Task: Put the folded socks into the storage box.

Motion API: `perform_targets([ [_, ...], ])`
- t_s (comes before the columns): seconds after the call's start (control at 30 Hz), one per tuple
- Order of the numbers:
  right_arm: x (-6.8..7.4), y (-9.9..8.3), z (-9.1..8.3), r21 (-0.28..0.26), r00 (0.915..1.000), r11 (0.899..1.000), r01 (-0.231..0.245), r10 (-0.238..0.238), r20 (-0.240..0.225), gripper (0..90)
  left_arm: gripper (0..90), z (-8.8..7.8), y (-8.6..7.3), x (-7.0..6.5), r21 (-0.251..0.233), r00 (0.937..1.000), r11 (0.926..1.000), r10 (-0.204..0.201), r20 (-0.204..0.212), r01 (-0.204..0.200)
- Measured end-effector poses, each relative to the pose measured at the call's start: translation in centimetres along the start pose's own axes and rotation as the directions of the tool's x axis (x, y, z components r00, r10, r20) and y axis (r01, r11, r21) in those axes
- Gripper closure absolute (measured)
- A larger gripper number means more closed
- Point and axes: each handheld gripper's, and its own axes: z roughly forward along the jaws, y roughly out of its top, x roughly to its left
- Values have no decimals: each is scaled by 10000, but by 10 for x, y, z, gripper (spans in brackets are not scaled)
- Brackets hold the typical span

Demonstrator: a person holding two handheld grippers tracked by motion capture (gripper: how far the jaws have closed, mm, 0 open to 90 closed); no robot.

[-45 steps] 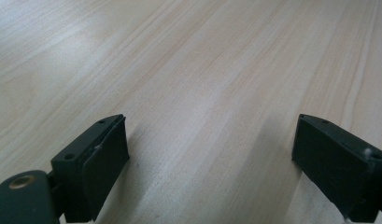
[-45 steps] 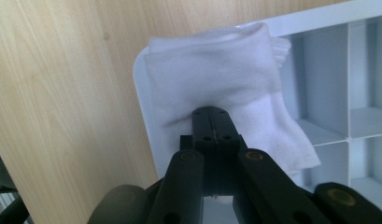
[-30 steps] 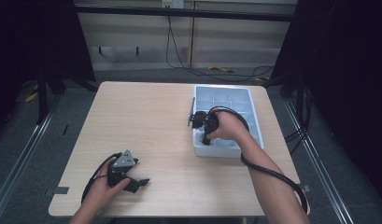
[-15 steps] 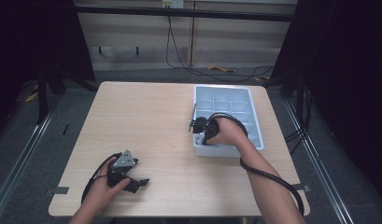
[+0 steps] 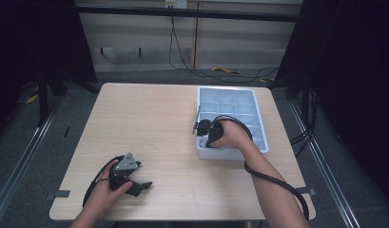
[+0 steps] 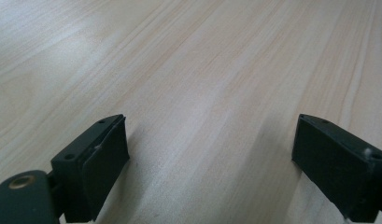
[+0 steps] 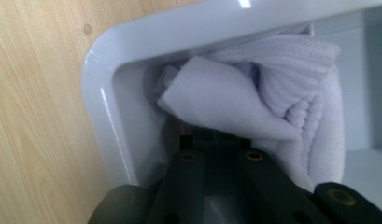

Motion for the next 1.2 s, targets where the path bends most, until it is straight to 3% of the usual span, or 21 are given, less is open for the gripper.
perform_targets([
  [0.23,0,-1,1,-110,9999,9999,-105,106,32,900,103,0,0,0,-24,10000,10000,15,20,-15],
  [0.47,2,2,-2,125,9997,9997,212,-213,126,900,103,0,0,0,26,10000,10000,42,18,-42],
  [0.63,3,-2,-29,-307,9998,9995,123,-118,146,900,103,0,0,0,4,10000,10000,29,-11,-29],
  [0.83,7,-3,-56,-321,9982,9992,255,-236,559,900,103,0,0,0,4,10000,10000,17,43,-17],
  [1.2,5,-8,-80,-186,9949,9997,148,-129,998,900,103,0,0,0,42,10000,10000,24,18,-24],
])
